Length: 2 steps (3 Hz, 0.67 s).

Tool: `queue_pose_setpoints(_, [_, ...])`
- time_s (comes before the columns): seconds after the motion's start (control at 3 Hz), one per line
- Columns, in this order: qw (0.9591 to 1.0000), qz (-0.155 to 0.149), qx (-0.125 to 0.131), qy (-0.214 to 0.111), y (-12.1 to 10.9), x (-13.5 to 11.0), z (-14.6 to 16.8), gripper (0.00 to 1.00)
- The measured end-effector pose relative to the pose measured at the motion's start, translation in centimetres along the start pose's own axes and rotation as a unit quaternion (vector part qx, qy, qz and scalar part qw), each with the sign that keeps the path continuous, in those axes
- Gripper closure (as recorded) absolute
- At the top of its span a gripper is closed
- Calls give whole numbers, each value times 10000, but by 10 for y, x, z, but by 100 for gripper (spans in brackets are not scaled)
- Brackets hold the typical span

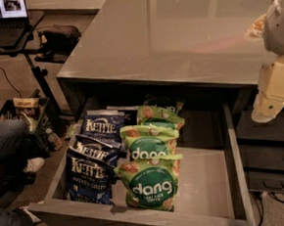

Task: Pick green rice chip bag from top drawer and place on counter

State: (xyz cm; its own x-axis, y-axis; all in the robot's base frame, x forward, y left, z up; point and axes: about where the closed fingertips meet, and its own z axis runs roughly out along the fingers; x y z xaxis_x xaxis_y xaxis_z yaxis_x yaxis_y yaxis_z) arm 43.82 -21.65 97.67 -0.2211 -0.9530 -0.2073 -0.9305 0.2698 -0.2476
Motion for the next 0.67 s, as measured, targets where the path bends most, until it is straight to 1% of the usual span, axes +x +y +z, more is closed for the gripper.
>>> queue_pose_setpoints(0.33, [10000, 0, 0, 0, 0, 0, 0, 0])
queue_pose_setpoints(0.67, [10000, 9, -40, 18, 10, -1, 4, 0])
